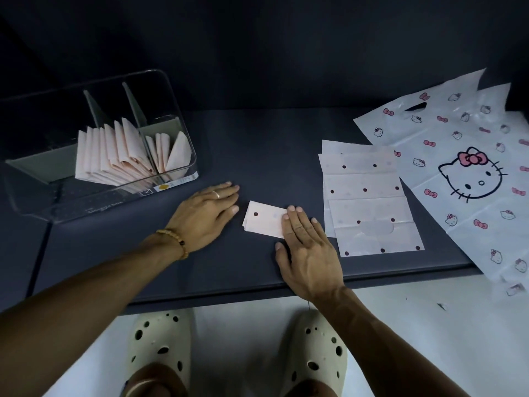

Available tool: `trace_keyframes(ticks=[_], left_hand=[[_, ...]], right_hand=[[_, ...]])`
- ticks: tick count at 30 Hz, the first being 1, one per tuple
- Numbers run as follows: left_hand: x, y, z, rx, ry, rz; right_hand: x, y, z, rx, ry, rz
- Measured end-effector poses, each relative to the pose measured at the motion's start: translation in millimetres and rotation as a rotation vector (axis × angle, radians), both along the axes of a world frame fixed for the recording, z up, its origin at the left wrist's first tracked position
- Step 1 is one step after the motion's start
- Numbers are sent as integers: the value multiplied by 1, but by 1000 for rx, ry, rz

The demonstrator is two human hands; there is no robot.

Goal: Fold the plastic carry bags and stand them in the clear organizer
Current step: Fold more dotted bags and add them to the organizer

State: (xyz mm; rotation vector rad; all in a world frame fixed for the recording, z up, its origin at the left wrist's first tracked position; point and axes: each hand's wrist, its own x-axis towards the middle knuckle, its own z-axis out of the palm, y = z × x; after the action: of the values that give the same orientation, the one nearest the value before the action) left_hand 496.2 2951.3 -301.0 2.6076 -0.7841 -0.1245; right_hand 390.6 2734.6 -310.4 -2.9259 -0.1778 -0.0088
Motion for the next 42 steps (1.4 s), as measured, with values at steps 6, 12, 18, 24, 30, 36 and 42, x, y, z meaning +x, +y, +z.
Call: trace_keyframes(ticks=[6, 12, 18, 24, 30, 36, 42], left_hand=[[-2, -58, 13, 112, -36, 5], [7, -63, 22, 80, 195, 30], [7, -31, 58, -291, 320, 103], [34, 18, 104, -515, 286, 204], [86, 59, 107, -67, 11, 434], [95, 53, 75, 301, -99, 387], [87, 79, 67, 140, -190, 541]], right_hand=[[-1, -1, 0, 4, 5, 15], [4, -1, 7, 176, -47, -5], [61, 18, 62, 340, -112, -30], [107, 50, 104, 587, 53, -56], [113, 70, 95, 897, 55, -334], [122, 83, 88, 1075, 93, -422], [143, 113, 90, 1186, 133, -393]])
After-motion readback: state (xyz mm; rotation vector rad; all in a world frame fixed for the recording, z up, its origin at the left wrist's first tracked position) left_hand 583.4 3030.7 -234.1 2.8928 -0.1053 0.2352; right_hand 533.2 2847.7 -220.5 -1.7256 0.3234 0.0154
